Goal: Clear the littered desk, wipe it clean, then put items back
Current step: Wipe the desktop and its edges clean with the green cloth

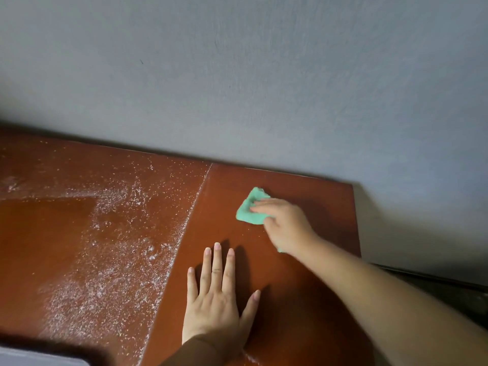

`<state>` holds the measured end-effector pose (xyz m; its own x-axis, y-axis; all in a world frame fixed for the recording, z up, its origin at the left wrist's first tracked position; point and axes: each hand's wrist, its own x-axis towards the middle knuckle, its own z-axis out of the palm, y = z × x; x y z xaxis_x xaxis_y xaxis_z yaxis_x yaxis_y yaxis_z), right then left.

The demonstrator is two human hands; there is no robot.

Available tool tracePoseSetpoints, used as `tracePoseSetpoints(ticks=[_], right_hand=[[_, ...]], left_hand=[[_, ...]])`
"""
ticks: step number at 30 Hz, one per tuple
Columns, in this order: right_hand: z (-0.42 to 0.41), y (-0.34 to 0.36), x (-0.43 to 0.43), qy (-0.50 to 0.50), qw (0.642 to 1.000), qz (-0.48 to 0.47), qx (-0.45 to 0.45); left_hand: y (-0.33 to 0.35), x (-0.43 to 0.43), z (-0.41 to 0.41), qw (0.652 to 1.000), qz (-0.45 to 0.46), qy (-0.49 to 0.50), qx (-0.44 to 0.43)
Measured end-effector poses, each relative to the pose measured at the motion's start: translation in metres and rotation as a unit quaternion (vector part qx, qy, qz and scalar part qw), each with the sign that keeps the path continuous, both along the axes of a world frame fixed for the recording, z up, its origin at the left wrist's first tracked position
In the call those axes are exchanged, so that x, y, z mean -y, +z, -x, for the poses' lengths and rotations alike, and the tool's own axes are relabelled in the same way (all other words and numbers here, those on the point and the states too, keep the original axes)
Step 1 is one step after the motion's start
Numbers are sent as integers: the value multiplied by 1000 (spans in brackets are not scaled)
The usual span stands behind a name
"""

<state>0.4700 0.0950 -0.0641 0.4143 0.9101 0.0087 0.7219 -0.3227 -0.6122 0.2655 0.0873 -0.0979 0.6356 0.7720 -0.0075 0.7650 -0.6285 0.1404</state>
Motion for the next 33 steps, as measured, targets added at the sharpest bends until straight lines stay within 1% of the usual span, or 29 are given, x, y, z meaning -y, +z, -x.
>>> tracePoseSetpoints(ticks=[2,3,4,6,9,12,13,14,17,18,19,21,23,26,27,28,29,30,32,33], right_hand=[[-33,5,3,-84,996,10,-12],[-50,5,1,-129,991,23,-1],[-63,4,-7,-155,987,41,19],[-64,3,-32,-161,984,63,45],[-34,1,-54,-117,991,38,54],[-15,-2,-31,14,999,5,35],[-15,-3,-19,40,999,7,22],[-20,-3,-10,33,999,8,22],[-42,-4,-11,-92,993,-10,67],[-45,-4,-22,-116,989,-2,88],[-44,-4,-35,-123,987,11,106],[-33,-2,-61,-126,986,28,106],[-12,-1,-74,-102,990,24,90],[26,-1,-60,22,998,-19,62],[29,2,-50,43,998,-8,41],[26,4,-43,32,999,14,18],[16,5,-38,-8,1000,21,0],[3,4,-37,-62,998,9,-3],[-18,2,-45,-145,989,-5,34],[-23,1,-55,-152,987,11,59]], left_hand=[[-1,-2,-1,1000,3,-4,6],[-3,-3,-2,1000,-1,-4,11],[-5,-3,-2,1000,-3,-4,16],[-6,-3,-2,1000,7,-5,25],[-8,-3,-2,999,9,-5,30],[-7,-2,-2,999,17,-9,27],[-8,-2,-1,999,17,-9,29],[-8,-2,-1,999,16,-10,30],[-8,-3,-1,999,21,-11,33],[-8,-2,-1,999,19,-10,33],[-9,-2,-1,999,18,-9,33],[-7,-2,0,999,22,-8,33],[-6,-2,0,999,23,-8,29],[-3,-2,-1,999,27,-8,21],[-3,-2,-1,999,28,-8,20],[-3,-2,0,999,29,-7,19],[-3,-2,0,999,33,-6,18],[-3,-3,0,999,37,-4,16],[0,-3,-1,999,40,-1,9],[0,-2,-1,999,39,-1,6]])
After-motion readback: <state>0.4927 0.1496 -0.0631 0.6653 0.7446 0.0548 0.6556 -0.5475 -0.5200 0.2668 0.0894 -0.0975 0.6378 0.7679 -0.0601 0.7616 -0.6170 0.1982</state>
